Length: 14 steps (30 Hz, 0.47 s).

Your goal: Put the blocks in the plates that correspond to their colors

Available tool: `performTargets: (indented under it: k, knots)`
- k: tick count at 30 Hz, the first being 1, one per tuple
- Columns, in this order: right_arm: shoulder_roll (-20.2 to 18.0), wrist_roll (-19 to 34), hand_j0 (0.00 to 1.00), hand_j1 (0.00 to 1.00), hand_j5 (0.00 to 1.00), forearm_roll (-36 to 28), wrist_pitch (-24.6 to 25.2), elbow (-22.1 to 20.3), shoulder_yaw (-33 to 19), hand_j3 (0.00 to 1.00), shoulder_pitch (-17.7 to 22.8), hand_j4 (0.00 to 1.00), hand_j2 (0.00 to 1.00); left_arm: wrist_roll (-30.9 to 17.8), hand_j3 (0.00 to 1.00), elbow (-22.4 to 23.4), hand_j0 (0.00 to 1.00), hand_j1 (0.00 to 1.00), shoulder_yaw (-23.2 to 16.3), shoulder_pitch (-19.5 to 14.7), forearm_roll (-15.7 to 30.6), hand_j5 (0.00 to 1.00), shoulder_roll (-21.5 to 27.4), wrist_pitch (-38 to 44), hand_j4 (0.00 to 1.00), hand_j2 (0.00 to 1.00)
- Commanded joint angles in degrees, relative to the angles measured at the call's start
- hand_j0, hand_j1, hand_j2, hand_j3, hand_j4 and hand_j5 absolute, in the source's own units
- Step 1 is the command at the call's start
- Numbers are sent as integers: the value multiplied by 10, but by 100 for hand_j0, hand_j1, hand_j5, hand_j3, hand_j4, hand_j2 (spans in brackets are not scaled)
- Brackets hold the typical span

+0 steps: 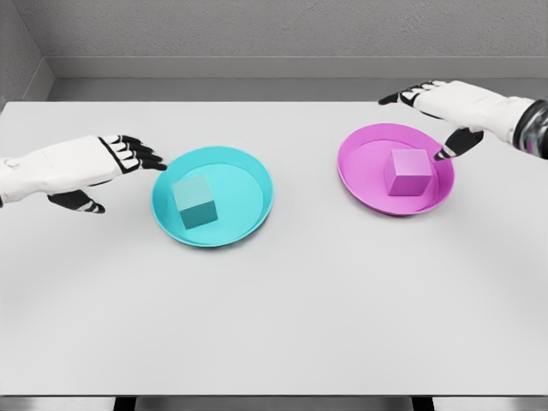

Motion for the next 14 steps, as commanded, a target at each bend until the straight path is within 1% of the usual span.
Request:
performTargets:
  k: [1,2,3,4,5,7,9,10,12,14]
  knots:
    - [-28,-1,100,100,100,-1,-74,-24,-45,100,5,100,100,-2,100,-3,100,100,40,3,14,100,31,2,100,100]
    - [-33,-1,100,100,100,-1,-90,-30,-61,100,24,100,100,-2,100,-2,100,100,40,4,14,100,32,2,100,100]
    - [-44,0,100,100,100,-1,-119,-43,-102,100,69,100,100,-2,100,1,100,100,40,6,13,100,32,2,100,100]
    - [-47,-1,100,100,100,-1,-147,-41,-126,100,94,100,100,-2,100,2,100,100,40,6,11,100,32,2,100,100]
    - [-68,-2,100,100,100,-1,-163,-44,-141,100,117,100,100,-2,100,5,100,100,40,7,11,100,32,2,100,100]
    - [-80,-3,100,100,100,-1,-193,-43,-162,100,146,100,100,-1,100,13,100,100,40,12,14,100,31,2,100,100]
    - [-83,-3,100,100,100,-1,-200,-43,-174,100,162,100,100,-1,100,19,100,100,40,14,14,100,30,2,100,100]
    - [-90,-3,100,100,100,-1,-210,-42,-175,100,164,100,100,-1,100,19,100,100,40,14,14,100,30,2,100,100]
    - [-90,-3,100,100,100,-1,-209,-42,-175,100,166,100,100,-1,100,19,100,100,40,14,14,100,30,2,100,100]
    - [-88,1,100,100,100,0,-198,-41,-177,100,166,100,100,-1,100,19,100,100,40,14,14,100,29,2,100,100]
